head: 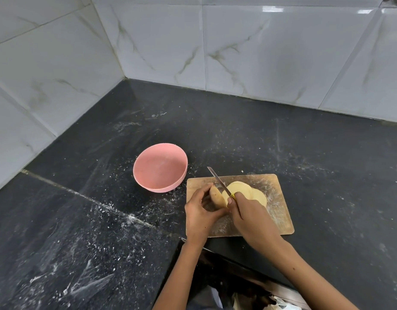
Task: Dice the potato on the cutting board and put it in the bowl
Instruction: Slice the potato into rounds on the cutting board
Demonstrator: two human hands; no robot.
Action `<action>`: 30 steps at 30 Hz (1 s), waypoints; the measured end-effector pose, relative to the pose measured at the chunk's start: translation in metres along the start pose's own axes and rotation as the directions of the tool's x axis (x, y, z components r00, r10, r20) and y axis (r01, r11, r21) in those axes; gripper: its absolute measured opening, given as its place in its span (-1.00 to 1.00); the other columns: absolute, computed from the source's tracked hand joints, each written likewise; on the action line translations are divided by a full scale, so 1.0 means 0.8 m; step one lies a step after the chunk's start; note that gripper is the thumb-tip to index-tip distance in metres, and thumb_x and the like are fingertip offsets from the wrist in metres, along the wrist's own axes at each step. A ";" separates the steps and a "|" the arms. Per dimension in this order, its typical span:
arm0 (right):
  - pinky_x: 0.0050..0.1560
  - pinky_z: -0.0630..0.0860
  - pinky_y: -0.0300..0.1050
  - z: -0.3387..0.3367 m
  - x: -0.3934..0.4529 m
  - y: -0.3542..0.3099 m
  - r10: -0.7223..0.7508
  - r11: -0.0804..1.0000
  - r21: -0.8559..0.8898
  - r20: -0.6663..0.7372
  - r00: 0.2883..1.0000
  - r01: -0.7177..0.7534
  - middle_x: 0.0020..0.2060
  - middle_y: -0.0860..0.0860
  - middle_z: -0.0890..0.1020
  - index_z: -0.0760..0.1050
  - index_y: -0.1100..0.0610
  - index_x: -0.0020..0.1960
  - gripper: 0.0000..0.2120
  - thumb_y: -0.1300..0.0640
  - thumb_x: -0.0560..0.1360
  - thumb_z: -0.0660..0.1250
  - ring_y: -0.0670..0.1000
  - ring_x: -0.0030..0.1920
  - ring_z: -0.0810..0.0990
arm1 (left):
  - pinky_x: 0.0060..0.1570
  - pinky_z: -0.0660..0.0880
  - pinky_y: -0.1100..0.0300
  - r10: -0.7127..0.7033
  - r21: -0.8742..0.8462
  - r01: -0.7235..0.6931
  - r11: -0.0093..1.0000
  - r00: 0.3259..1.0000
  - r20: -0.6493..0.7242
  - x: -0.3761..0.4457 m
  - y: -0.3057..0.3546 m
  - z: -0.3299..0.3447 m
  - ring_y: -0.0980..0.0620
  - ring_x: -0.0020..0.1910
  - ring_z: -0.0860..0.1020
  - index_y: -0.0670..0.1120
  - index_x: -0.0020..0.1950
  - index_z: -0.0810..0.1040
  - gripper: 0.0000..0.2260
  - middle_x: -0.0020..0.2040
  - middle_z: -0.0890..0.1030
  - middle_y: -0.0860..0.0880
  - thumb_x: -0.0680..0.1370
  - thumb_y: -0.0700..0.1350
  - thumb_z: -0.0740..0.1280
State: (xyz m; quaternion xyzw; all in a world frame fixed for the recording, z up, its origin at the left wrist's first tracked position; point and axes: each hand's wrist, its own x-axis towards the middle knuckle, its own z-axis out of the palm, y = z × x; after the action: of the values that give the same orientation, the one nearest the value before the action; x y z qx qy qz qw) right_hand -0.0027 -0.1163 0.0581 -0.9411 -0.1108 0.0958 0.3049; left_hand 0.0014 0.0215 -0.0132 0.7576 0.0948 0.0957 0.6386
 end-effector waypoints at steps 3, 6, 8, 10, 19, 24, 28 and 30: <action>-0.32 0.33 -0.03 0.004 -0.008 -0.003 0.011 0.994 -0.108 0.038 0.999 -0.007 -0.39 -0.07 0.40 0.26 0.07 -0.11 -0.73 -0.05 0.65 -0.06 0.04 -0.36 0.42 | 0.09 0.58 0.06 0.008 0.029 -0.007 1.000 1.000 -0.029 -0.001 -0.002 0.002 0.09 0.07 0.63 0.14 0.11 0.57 -0.45 0.06 0.65 0.08 0.16 0.04 0.61; -0.32 0.34 -0.04 0.005 -0.010 -0.005 0.002 0.989 -0.149 0.025 1.000 0.001 -0.41 -0.08 0.38 0.26 0.07 -0.10 -0.71 -0.07 0.65 -0.08 0.05 -0.35 0.44 | 0.08 0.57 0.15 0.014 0.048 -0.012 0.999 0.998 -0.054 0.000 0.001 0.004 0.14 0.05 0.62 0.18 0.07 0.56 -0.48 0.04 0.65 0.10 0.14 0.09 0.58; -0.31 0.37 -0.02 0.005 -0.009 -0.004 0.004 0.987 -0.158 0.016 1.000 -0.001 -0.40 -0.06 0.40 0.27 0.08 -0.09 -0.70 -0.06 0.65 -0.08 0.08 -0.33 0.49 | 0.05 0.54 0.28 0.030 0.063 -0.026 0.998 0.997 -0.068 -0.001 0.007 0.005 0.20 0.03 0.60 0.16 0.05 0.56 -0.50 0.02 0.64 0.13 0.14 0.11 0.54; -0.33 0.36 -0.05 0.006 -0.008 -0.004 0.021 0.982 -0.186 0.024 0.999 -0.017 -0.39 -0.06 0.40 0.28 0.09 -0.09 -0.70 -0.06 0.65 -0.09 0.07 -0.33 0.49 | 0.01 0.52 0.35 0.036 0.068 -0.031 0.997 0.997 -0.075 -0.002 0.009 0.007 0.23 0.01 0.60 0.17 0.02 0.55 -0.52 -0.01 0.64 0.14 0.14 0.11 0.53; -0.40 0.24 -0.08 0.009 -0.009 -0.009 0.027 0.974 -0.224 0.025 0.999 -0.020 -0.41 -0.08 0.35 0.23 0.07 -0.11 -0.71 -0.07 0.65 -0.11 0.05 -0.36 0.41 | 0.00 0.59 0.13 -0.001 0.068 0.007 0.998 0.996 -0.092 0.000 0.002 0.008 0.09 -0.03 0.63 -0.04 0.03 0.63 -0.49 -0.04 0.66 0.04 0.13 0.07 0.51; -0.31 0.30 -0.07 0.008 -0.009 -0.014 0.057 0.968 -0.248 0.029 0.998 -0.048 -0.37 -0.05 0.39 0.20 0.06 -0.09 -0.73 -0.07 0.65 -0.12 0.07 -0.33 0.44 | -0.02 0.60 0.10 -0.015 0.048 0.020 0.999 0.995 -0.097 -0.001 0.003 0.010 0.11 -0.05 0.63 0.00 0.02 0.62 -0.50 -0.05 0.66 0.04 0.11 0.06 0.52; -0.30 0.30 -0.07 0.007 -0.011 -0.022 0.103 0.957 -0.278 0.059 0.993 -0.083 -0.26 0.04 0.55 0.17 0.08 -0.07 -0.75 -0.04 0.66 -0.11 0.14 -0.24 0.55 | 0.00 0.61 0.05 -0.042 0.002 0.043 0.999 0.993 -0.108 0.000 0.001 0.011 0.05 -0.03 0.65 -0.01 0.02 0.62 -0.48 -0.04 0.67 0.01 0.08 0.04 0.53; -0.29 0.30 -0.07 0.008 -0.011 -0.026 0.125 0.946 -0.307 0.066 0.990 -0.099 -0.17 0.06 0.60 0.16 0.08 -0.06 -0.77 -0.02 0.67 -0.11 0.16 -0.16 0.60 | 0.02 0.61 0.00 -0.069 -0.032 0.066 0.997 0.992 -0.108 0.000 0.000 0.012 0.03 -0.01 0.65 -0.04 0.04 0.64 -0.46 -0.03 0.68 -0.01 0.07 0.00 0.54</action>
State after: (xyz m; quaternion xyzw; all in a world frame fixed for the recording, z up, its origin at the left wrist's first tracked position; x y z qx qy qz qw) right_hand -0.0162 -0.0990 0.0660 -0.9765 -0.0831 0.1346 0.1461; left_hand 0.0042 0.0123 -0.0151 0.7384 0.1539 0.1168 0.6461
